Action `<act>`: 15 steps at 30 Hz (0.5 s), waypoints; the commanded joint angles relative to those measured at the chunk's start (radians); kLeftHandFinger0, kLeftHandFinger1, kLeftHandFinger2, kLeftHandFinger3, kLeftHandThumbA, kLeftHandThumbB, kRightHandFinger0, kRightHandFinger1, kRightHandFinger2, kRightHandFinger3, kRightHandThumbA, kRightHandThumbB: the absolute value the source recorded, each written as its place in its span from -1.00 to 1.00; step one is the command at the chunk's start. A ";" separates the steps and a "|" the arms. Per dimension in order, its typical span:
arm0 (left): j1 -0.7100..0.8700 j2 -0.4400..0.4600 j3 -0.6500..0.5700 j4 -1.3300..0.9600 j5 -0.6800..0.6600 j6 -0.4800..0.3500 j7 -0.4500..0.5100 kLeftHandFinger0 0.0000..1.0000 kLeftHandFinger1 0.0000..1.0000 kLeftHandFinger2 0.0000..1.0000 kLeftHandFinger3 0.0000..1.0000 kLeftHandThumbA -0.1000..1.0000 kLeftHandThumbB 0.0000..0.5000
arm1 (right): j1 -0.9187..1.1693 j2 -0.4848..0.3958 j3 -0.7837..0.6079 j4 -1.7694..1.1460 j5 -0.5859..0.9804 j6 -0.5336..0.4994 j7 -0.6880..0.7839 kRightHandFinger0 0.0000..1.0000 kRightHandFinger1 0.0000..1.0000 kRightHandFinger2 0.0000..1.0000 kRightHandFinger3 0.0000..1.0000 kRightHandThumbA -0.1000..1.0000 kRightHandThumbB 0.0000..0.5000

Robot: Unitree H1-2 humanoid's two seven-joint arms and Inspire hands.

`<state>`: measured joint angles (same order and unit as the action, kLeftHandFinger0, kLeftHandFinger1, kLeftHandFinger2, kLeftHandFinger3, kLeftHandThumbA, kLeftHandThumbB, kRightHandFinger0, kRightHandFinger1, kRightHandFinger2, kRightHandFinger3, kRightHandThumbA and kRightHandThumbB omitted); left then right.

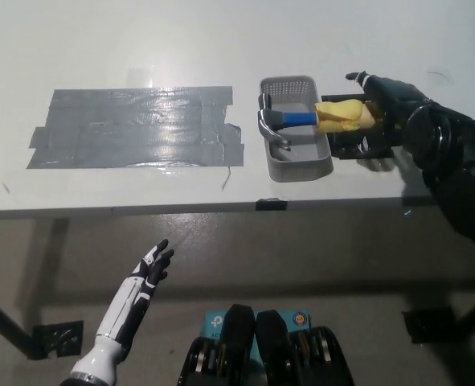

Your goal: The robot picks the hammer placed on top of the gray container with right hand and places it on the grey area of the desk

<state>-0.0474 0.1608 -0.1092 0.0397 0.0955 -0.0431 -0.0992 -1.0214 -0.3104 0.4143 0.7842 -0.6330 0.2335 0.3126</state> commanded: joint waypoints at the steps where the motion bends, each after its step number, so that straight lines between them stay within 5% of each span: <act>1: -0.012 0.015 -0.001 -0.036 -0.001 -0.016 -0.022 1.00 1.00 1.00 1.00 1.00 -0.51 | -0.077 0.005 0.007 0.014 -0.004 -0.033 -0.032 1.00 1.00 1.00 1.00 1.00 0.79; 15: -0.021 0.023 -0.003 -0.041 0.000 -0.008 -0.029 1.00 1.00 1.00 1.00 1.00 -0.51 | -0.089 0.031 0.017 0.024 -0.016 -0.028 -0.046 1.00 1.00 1.00 1.00 1.00 0.78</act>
<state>-0.0498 0.1662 -0.1111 0.0384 0.0961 -0.0430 -0.1045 -1.0458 -0.2781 0.4252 0.8304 -0.6398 0.2266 0.3008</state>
